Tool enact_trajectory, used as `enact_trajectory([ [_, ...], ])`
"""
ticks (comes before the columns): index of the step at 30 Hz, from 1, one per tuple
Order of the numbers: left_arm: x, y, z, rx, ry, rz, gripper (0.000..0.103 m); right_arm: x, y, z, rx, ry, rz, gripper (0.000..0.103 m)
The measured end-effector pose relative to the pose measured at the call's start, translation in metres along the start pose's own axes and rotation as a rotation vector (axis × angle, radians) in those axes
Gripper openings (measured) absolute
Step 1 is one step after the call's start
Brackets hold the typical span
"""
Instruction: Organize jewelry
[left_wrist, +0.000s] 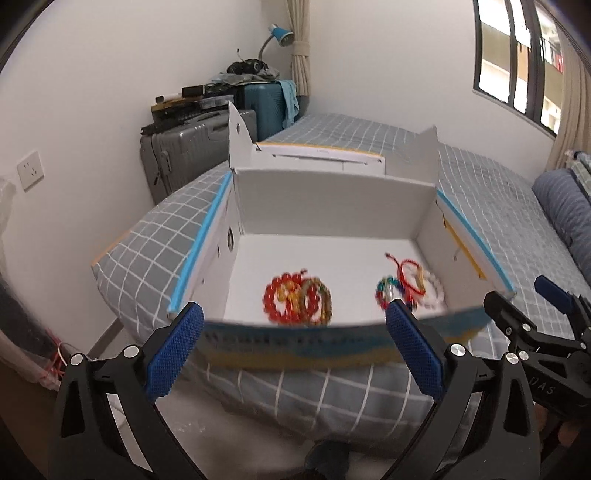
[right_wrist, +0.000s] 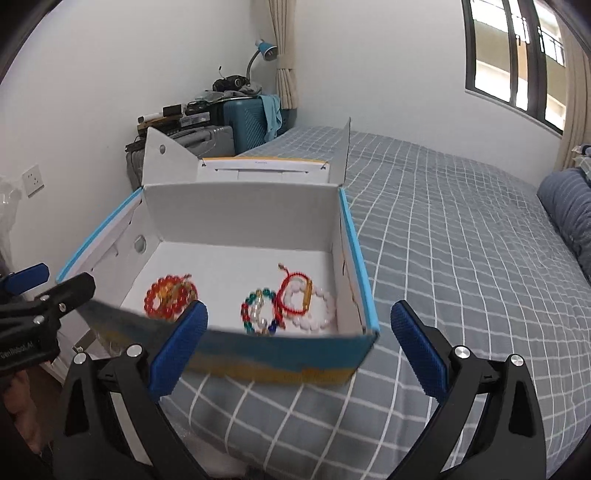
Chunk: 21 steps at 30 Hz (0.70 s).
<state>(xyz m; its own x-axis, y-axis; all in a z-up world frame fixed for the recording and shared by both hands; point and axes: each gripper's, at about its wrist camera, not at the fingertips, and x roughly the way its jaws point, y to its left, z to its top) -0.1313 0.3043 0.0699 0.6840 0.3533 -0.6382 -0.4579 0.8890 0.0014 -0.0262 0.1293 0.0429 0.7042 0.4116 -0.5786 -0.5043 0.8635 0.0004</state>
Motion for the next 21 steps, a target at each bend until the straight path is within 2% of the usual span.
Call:
enact_trajectory([
  [7, -0.001, 0.006, -0.022, -0.030, 0.019, -0.012, 0.097, -0.003, 0.002, -0.018, -0.001, 0.019, -0.021, 0.095],
  [21, -0.004, 0.003, -0.025, -0.020, 0.011, -0.006, 0.097, -0.004, 0.003, -0.019, 0.008, 0.022, -0.021, 0.095],
])
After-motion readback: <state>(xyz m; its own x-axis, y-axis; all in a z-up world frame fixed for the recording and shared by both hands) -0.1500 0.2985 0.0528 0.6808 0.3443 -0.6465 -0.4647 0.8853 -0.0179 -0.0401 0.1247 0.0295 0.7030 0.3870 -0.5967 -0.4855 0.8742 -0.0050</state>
